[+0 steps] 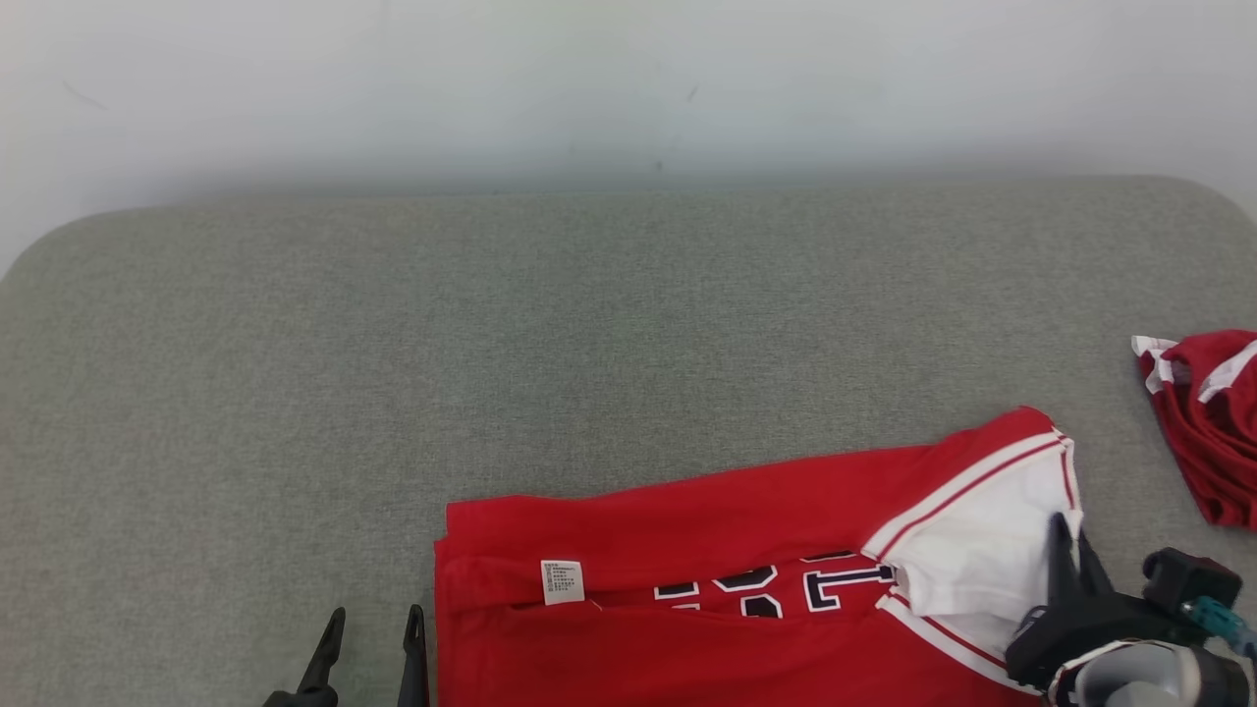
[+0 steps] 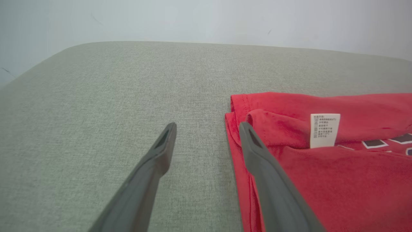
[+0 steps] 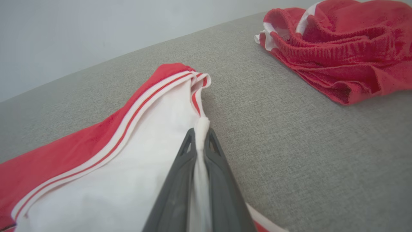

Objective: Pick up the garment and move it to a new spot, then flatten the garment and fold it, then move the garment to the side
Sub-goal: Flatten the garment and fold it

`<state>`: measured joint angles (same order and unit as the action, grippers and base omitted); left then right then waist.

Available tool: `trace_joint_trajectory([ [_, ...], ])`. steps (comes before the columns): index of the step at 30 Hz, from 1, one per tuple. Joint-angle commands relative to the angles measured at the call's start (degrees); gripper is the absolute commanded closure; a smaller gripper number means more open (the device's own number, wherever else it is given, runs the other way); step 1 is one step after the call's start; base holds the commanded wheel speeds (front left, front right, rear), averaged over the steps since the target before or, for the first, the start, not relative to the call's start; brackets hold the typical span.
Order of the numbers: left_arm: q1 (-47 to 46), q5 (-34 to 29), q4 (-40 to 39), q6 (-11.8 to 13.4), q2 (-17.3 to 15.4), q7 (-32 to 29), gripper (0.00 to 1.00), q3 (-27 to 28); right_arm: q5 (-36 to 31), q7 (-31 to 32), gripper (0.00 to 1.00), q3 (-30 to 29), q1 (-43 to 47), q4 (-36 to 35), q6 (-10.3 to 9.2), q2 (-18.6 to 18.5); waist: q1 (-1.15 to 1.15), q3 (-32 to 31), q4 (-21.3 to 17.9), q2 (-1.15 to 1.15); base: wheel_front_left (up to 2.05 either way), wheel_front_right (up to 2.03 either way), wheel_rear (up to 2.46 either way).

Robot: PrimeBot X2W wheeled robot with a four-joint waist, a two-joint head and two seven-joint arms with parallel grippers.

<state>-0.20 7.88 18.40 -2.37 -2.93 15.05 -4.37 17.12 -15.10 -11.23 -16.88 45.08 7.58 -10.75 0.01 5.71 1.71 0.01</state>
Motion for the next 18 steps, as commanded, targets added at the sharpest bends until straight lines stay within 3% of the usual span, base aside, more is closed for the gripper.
trace_joint_trajectory([
  [1, 0.1, 0.6, 0.2, 0.1, 0.1, 0.2, 0.0, -0.1, 0.4, 0.0, 1.0, 0.9, 0.8, -1.6, -0.17, 0.8, -0.01, -0.4, -0.7, -0.01, 0.0, 0.0, 0.0],
  [18, 0.5, 0.0, 0.0, -1.2, 0.1, 0.2, 0.0, -1.7, 11.2, 0.0, 1.0, 22.6, 9.2, -16.4, -0.16, 1.3, -0.01, -2.8, -2.5, -0.01, 0.0, 0.0, 0.0],
])
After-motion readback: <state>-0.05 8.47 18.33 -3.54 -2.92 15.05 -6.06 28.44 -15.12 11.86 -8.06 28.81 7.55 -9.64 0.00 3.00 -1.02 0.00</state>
